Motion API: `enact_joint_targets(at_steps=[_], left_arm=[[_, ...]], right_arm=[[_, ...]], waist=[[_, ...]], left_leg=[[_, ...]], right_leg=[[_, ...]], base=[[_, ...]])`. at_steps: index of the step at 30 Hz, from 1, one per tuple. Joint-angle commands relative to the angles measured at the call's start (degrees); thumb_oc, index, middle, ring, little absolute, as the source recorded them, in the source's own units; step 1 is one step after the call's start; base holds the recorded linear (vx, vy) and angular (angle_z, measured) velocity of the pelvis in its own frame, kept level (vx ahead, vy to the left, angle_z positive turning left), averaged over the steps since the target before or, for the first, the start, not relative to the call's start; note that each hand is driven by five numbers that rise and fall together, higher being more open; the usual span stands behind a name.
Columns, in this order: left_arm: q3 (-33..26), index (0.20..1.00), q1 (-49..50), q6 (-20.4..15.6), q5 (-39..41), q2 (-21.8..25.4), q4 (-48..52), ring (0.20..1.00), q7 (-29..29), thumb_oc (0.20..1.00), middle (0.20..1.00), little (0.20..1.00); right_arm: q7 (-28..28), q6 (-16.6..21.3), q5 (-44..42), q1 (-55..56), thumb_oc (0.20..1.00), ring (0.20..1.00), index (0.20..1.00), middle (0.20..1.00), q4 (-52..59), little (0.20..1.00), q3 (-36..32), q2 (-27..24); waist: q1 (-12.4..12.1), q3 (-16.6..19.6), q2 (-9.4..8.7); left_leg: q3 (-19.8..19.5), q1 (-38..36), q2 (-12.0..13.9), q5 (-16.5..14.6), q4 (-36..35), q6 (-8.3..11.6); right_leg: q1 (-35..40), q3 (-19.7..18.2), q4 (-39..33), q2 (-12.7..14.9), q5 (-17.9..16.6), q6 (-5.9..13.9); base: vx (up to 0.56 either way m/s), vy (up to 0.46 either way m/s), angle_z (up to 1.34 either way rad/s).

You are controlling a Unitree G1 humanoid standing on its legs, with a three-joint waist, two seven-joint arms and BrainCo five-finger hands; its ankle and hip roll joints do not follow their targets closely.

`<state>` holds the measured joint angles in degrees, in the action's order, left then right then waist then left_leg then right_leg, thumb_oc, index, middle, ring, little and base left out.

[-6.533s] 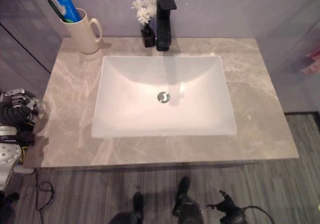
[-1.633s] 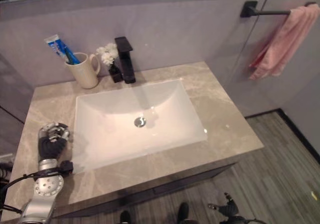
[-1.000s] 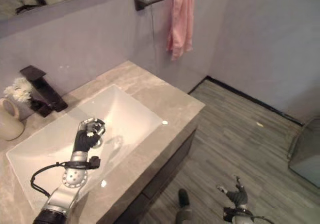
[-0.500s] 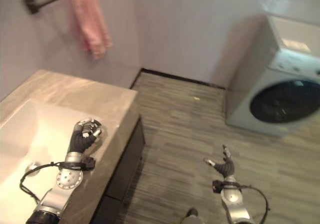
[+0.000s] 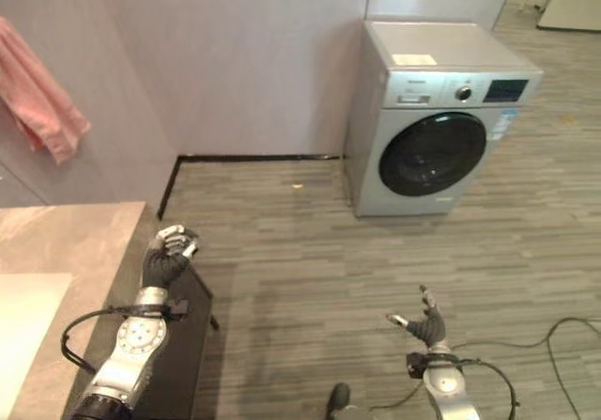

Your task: Put brush and paste in cup on sink, flatten towel.

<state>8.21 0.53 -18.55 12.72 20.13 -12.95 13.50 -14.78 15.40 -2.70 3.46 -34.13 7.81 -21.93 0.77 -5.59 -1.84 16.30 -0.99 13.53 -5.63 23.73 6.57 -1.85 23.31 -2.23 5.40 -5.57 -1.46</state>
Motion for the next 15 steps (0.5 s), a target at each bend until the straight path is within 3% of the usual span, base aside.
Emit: enact_joint_targets(at_steps=[1, 2, 3, 5, 8, 15], left_arm=[[0.33, 0.413, -2.32, -1.64, 4.41, 0.55, 1.44, 0.413, -3.28, 0.413, 0.413, 0.413], [0.88, 0.724, -3.39, -0.32, 3.86, 0.10, -3.32, 0.724, -3.11, 0.724, 0.724, 0.724], [1.21, 1.000, -3.80, 0.08, 3.01, -0.02, -4.71, 1.000, -2.60, 1.000, 1.000, 1.000], [2.07, 1.000, -4.87, 1.31, -0.21, -0.39, -9.45, 1.000, -0.58, 1.000, 1.000, 1.000], [3.03, 1.000, -5.97, 2.68, -0.18, -1.45, -15.96, 1.000, -1.06, 1.000, 1.000, 1.000], [4.01, 1.000, -6.51, 6.63, -2.83, -3.01, -30.08, 1.000, -3.51, 1.000, 1.000, 1.000]], right_arm=[[0.39, 1.94, -1.98, -4.38, 1.000, 1.000, 1.000, 1.000, 1.83, 1.000, -1.16, -2.64], [0.43, 1.62, -2.08, -5.48, 1.000, 1.000, 1.000, 1.000, 1.43, 1.000, -1.18, -2.97], [0.26, 1.52, -1.98, -5.66, 1.000, 1.000, 1.000, 1.000, 0.91, 1.000, -1.04, -3.00], [-0.14, 0.93, -1.14, -7.21, 1.000, 1.000, 1.000, 1.000, -1.06, 1.000, 0.66, -2.39], [0.54, -0.63, 0.55, -9.39, 1.000, 1.000, 1.000, 1.000, -5.04, 1.000, 3.12, -2.01], [2.96, -1.96, -3.52, -10.86, 1.000, 1.000, 1.000, 1.000, -12.02, 1.000, 3.88, 0.61]], waist=[[-0.52, -1.18, -0.78], [0.01, -0.49, -0.24], [-0.05, -0.29, 0.11], [-0.17, 0.06, 0.66], [0.47, 1.88, 1.21], [0.39, 3.41, 1.79]], left_leg=[[-4.00, 4.56, -6.30, 4.50, -5.31, -1.87], [-3.49, 4.49, -7.32, 4.24, -14.77, -2.62], [-3.25, 4.31, -7.48, 5.70, -18.21, -2.59], [-5.03, 2.75, -8.34, 6.96, -21.54, -3.21], [-3.94, -1.01, -9.10, 8.80, -27.58, -3.15], [-3.31, -3.36, -9.74, 8.00, -28.73, -3.77]], right_leg=[[4.45, -0.34, 0.70, 3.04, 2.48, 6.79], [4.45, -0.50, 0.53, 3.32, 2.23, 7.79], [4.43, -0.57, 0.67, 3.26, 2.29, 8.01], [3.84, -1.00, 1.65, 3.18, 2.53, 8.11], [3.89, -0.66, 1.15, 3.88, 1.35, 8.52], [5.25, -0.78, -0.18, 4.82, 0.12, 9.52]], base=[[0.07, 0.083, -0.16], [0.09, 0.119, -0.13], [0.08, 0.133, -0.05], [0.04, 0.088, -0.18], [0.07, 0.082, -0.23], [0.04, 0.059, 0.03]])
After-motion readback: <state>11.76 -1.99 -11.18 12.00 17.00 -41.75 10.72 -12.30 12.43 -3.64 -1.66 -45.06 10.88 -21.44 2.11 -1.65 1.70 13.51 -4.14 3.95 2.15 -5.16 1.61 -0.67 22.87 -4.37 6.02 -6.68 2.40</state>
